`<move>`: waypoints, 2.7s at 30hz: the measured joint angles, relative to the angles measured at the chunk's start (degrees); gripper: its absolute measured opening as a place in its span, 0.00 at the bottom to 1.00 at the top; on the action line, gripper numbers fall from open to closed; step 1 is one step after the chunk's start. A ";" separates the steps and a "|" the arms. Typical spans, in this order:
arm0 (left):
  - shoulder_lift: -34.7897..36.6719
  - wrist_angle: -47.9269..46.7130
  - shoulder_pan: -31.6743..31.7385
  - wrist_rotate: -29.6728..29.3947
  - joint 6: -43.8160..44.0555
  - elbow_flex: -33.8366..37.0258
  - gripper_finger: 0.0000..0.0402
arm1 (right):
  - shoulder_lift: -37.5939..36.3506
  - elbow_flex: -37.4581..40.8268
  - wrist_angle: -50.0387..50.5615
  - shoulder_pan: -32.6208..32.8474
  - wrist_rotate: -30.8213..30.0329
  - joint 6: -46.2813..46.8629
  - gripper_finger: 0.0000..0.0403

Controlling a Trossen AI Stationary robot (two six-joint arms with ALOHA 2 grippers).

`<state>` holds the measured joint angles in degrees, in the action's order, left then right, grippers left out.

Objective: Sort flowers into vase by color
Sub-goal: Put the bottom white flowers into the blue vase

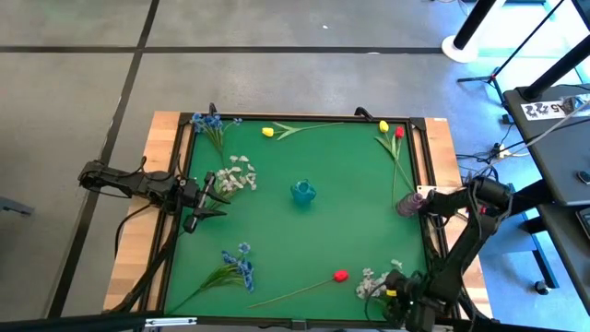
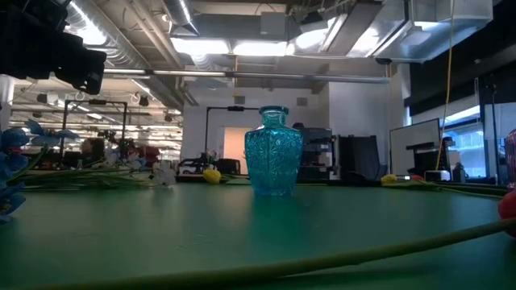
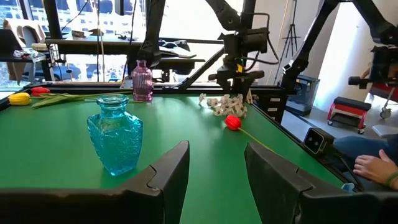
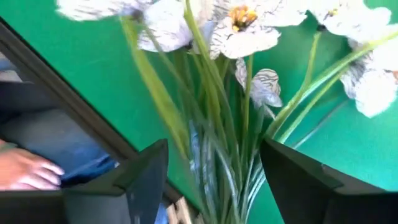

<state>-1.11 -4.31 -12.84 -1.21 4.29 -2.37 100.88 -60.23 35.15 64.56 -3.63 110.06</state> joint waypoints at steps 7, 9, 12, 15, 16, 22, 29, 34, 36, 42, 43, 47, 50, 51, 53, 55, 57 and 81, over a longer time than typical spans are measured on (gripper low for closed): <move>-0.02 0.02 0.02 0.00 0.00 0.00 0.38 | 1.23 -0.20 0.47 -3.28 0.26 -5.06 0.46; -0.02 0.02 0.02 0.00 0.00 0.00 0.38 | 1.27 -0.17 0.82 -4.81 -0.54 -5.79 0.39; -0.02 0.02 0.00 0.00 0.00 0.00 0.38 | 1.33 -0.11 0.97 -6.98 -0.82 -8.15 0.24; -0.02 0.02 0.01 0.00 0.00 0.00 0.38 | 1.30 -0.12 0.92 -9.36 -0.96 -12.24 0.08; -0.01 0.02 0.02 0.00 0.00 0.00 0.38 | 1.10 -0.15 0.94 -10.18 -1.28 -14.24 0.04; -0.02 0.02 0.02 0.00 0.00 0.00 0.38 | -2.87 -0.15 1.15 -16.17 -4.37 -24.02 0.09; 0.00 0.02 0.00 0.00 0.00 0.00 0.38 | -12.39 -0.15 -0.20 -24.18 -18.29 -39.40 0.02; -0.01 0.02 0.00 0.00 0.00 0.00 0.38 | -17.68 -0.21 -13.93 -29.89 -35.48 -60.84 0.06; 0.00 0.01 0.00 0.00 0.00 0.00 0.38 | -18.24 -0.22 -21.58 -32.34 -40.47 -70.67 0.07; -0.02 0.02 0.00 0.00 0.00 0.00 0.38 | -18.23 -0.22 -48.89 -40.12 -43.21 -95.93 0.03; -0.02 0.02 0.00 0.00 -0.02 0.00 0.38 | -18.23 -0.22 -53.63 -41.10 -42.36 -99.96 0.02; -0.02 0.02 0.00 0.00 -0.02 0.00 0.38 | -18.25 -0.24 -68.72 -43.72 -42.35 -114.71 0.02; -0.02 0.02 0.00 0.00 0.00 0.00 0.38 | -18.25 -0.24 -71.07 -45.95 -42.32 -117.71 0.04; -0.02 0.02 0.02 0.00 0.00 0.00 0.38 | -18.25 -0.24 -70.82 -46.58 -42.46 -117.84 0.04; -0.02 0.02 0.02 0.00 0.00 0.00 0.38 | -18.25 -0.24 -69.28 -47.68 -42.51 -117.79 0.04; -0.02 0.02 0.02 0.00 0.00 0.00 0.38 | -18.25 -0.24 -66.34 -48.38 -42.41 -116.26 0.03; 0.00 0.02 0.02 0.00 0.00 0.00 0.38 | -18.23 -0.24 -63.28 -48.64 -42.30 -114.20 0.02; -0.01 0.02 0.01 0.00 0.00 0.00 0.38 | -9.41 -0.24 -60.19 -48.85 -42.05 -107.01 0.11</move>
<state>-1.12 -4.29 -12.83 -1.21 4.29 -2.37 91.48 -60.47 -25.04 15.70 -45.68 3.05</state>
